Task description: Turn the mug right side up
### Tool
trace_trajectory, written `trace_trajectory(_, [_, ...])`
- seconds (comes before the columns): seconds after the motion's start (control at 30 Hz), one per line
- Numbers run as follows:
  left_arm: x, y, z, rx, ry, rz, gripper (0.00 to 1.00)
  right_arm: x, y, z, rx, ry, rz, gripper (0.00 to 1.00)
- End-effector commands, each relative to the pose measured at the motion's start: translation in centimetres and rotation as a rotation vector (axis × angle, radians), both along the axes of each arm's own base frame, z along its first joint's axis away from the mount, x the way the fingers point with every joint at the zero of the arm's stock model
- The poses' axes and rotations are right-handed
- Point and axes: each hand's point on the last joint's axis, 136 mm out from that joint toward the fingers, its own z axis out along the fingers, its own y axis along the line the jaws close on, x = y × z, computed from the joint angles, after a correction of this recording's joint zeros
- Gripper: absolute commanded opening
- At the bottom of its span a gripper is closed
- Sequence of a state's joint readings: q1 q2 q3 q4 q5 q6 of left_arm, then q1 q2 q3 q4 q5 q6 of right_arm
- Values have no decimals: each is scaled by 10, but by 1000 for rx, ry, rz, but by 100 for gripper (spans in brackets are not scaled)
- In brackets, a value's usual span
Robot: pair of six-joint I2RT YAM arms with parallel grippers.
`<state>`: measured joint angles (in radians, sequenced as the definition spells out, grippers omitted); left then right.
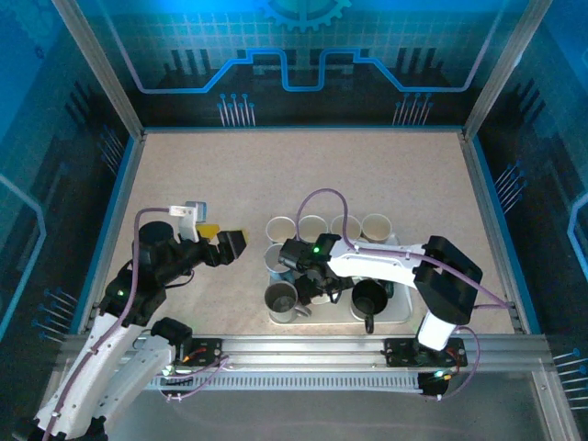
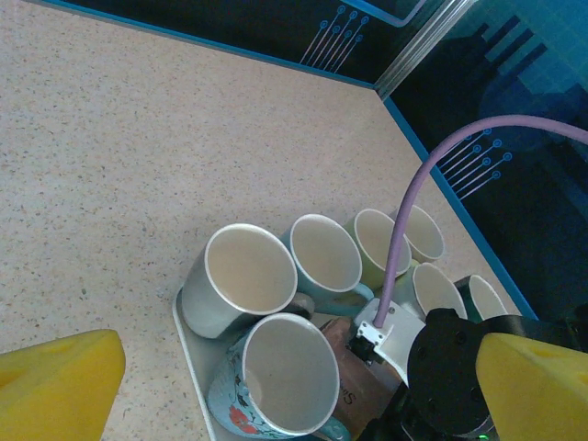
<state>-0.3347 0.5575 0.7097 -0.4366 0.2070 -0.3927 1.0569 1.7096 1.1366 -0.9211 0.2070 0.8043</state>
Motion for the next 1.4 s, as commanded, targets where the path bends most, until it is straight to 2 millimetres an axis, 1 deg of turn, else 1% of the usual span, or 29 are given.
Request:
trace_trajectory(0.0, [1,-2,0,-18,-1,-12,99,0,-1,-1,10,6,-19,88])
trace_trajectory(0.27, [1,-2,0,-17,-1,-11,99,4,-1,8,31,-24,-19,68])
trace_trajectory(0.37, [1,-2,0,-18,-3,-11,99,4,-1,16,43,-35,-20,61])
trace_trajectory(0.6, [1,-2,0,-21,-1,-11,99,4,-4,51,82,-75,-16,51])
trace_trajectory(0.77, [1,-4,0,-24,-1,-21,99,1,-8,71,85,-93,3,45])
trace_trajectory(0.93, [0,-11,-3,-34,18,-60,99,-4,-16,97,107,-110,25,42])
trace_trajectory(1.03, [-2,-17,2,-39,11,-99,99,-6,-20,114,124,-124,45,37])
trace_trajectory(1.1, [-6,-22,7,-10,6,-133,98,-8,-22,127,136,-129,63,35])
trace_trajectory(1.2, [-15,-35,16,92,-21,-212,95,-10,-22,151,191,-124,98,33])
trace_trajectory(1.27, [-21,-44,22,191,-68,-264,93,-11,-19,167,256,-115,117,30])
trace_trajectory(1.37, [-33,-59,22,376,-174,-362,91,-14,-11,180,369,-53,134,29])
